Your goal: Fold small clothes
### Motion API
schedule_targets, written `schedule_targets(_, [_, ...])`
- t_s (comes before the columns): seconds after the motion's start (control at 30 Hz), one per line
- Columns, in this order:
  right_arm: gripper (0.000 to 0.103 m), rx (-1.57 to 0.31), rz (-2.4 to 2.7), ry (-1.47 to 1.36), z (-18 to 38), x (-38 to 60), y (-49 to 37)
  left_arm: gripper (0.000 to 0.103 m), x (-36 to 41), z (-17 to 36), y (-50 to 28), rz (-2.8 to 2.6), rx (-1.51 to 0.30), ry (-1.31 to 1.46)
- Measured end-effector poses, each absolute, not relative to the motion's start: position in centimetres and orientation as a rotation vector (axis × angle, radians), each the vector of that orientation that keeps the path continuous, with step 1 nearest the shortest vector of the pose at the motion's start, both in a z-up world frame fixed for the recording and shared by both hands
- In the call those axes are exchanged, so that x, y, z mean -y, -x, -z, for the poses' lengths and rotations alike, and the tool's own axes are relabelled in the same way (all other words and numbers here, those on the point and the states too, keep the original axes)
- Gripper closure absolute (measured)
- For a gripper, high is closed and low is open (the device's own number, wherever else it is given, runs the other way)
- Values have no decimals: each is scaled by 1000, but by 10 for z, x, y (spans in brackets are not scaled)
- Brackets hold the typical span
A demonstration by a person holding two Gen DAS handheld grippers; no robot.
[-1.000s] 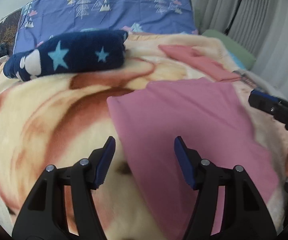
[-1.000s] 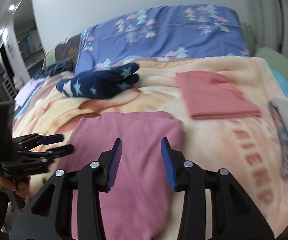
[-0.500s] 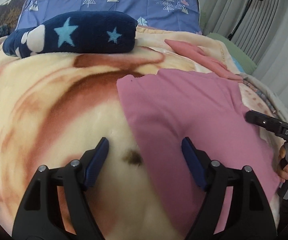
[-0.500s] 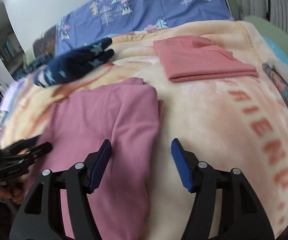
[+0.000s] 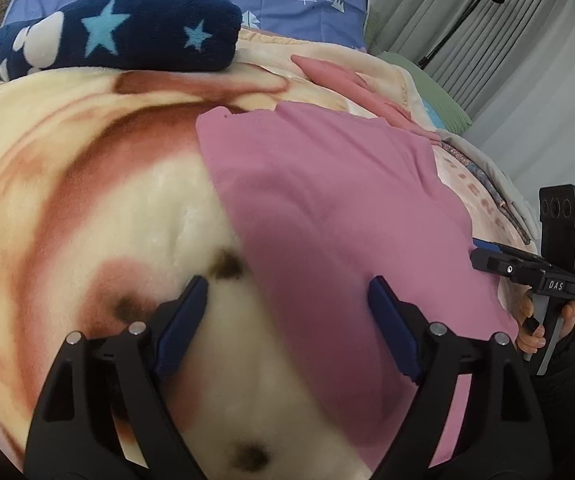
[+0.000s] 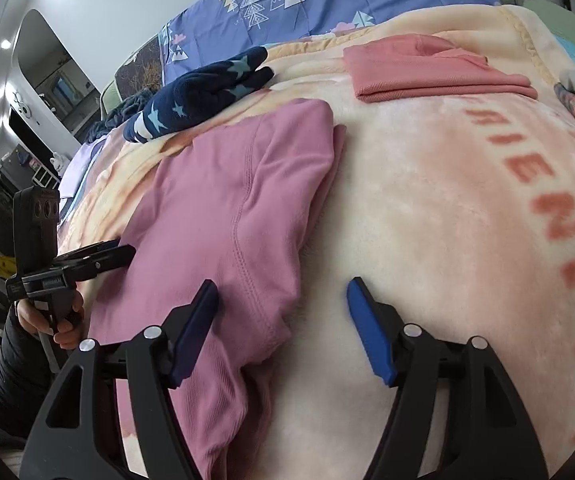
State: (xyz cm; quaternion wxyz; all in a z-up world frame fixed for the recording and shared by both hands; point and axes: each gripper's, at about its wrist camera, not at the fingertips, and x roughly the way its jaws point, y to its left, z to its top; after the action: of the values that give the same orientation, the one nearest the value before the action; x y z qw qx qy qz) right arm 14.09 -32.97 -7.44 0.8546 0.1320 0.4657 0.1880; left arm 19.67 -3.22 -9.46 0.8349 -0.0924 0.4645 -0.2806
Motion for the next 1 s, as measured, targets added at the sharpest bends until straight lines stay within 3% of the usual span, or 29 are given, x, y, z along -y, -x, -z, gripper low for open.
schedule_targets(0.2, [33,-986,-473,-356,80,323,-178,21,42,95,-213,594,-980,209])
schedule_targets(0.3, [33,-993,-505,-342,82,315,-184,37,47,91,-208,611,-960,187])
schedule_targets(0.4, [33,-990,-537,-318,85,312,-188,36,52,91,-208,628,-953,151])
schedule_targets(0.6, [46,-999,-548,-313,90,302,-211,33,60,100,-230,643,-979,180])
schedule_targets(0.67, [54,-989,-549,-322,90,303,-210,35,62,99,-229,643,-969,168])
schedule_targets(0.7, [58,-983,-549,-331,90,305,-209,40,62,98,-228,643,-959,163])
schedule_targets(0.77, [75,-964,-544,-354,86,308,-206,54,62,94,-225,635,-939,156])
schedule_targets(0.83, [80,-941,-514,-315,79,302,-200,74,63,88,-223,630,-916,151])
schedule_targets(1.0, [83,-855,-436,-151,55,279,-178,80,78,68,-206,567,-844,20])
